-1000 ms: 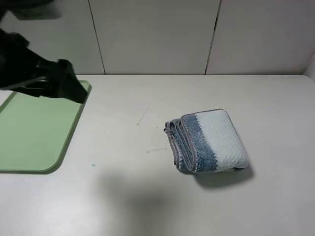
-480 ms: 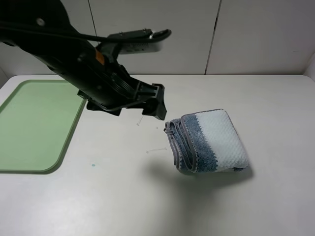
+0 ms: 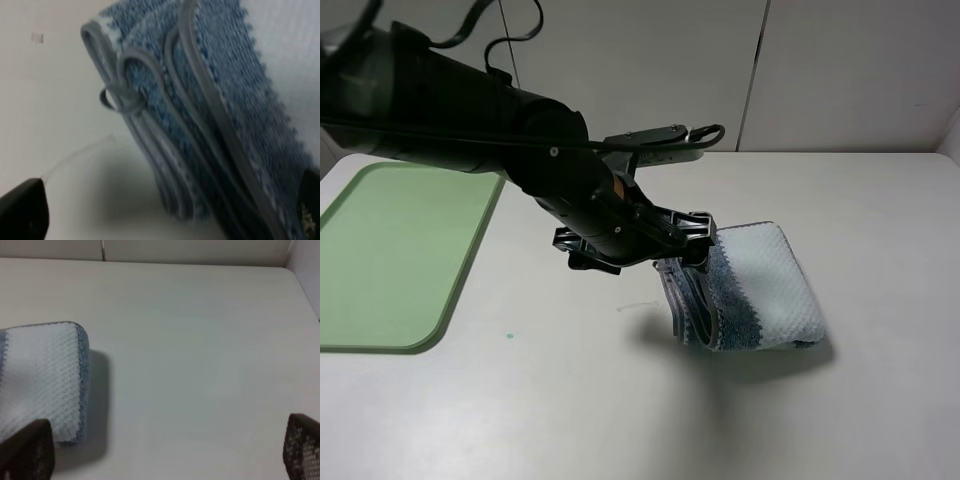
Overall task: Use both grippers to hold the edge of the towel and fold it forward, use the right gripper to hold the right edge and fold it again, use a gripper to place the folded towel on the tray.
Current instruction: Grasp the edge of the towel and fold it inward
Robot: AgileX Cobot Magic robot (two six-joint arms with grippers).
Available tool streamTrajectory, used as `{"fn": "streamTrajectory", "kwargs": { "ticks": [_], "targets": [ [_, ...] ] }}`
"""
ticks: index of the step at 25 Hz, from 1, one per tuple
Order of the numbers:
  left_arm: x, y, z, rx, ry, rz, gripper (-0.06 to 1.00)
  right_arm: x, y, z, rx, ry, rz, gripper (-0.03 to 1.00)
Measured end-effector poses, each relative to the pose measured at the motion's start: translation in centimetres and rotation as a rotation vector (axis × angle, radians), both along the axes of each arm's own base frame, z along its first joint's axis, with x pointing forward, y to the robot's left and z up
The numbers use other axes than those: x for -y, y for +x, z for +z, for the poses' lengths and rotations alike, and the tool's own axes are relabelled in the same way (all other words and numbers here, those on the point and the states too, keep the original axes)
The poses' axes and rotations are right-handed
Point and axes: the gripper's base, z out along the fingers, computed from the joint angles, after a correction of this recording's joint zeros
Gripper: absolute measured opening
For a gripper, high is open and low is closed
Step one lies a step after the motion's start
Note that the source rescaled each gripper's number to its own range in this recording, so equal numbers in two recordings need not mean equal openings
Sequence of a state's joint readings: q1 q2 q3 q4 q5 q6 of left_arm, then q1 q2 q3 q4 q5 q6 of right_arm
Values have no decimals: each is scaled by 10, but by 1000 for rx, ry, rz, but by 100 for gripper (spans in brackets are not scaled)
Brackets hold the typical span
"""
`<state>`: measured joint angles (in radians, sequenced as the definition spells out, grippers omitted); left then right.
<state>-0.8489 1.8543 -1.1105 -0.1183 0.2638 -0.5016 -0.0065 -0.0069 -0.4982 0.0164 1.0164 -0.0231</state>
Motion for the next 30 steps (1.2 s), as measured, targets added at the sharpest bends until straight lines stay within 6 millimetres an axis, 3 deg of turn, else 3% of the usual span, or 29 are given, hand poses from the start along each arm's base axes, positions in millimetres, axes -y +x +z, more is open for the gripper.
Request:
{"fn": "streamTrajectory", "kwargs": {
  "ticks": [10, 30],
  "targets": [
    [23, 21, -27, -1, 2, 6, 100, 0, 0, 0, 0, -2, -1, 100],
    [31, 29, -62, 28, -18, 21, 100, 0, 0, 0, 1, -2, -2, 100]
  ]
}}
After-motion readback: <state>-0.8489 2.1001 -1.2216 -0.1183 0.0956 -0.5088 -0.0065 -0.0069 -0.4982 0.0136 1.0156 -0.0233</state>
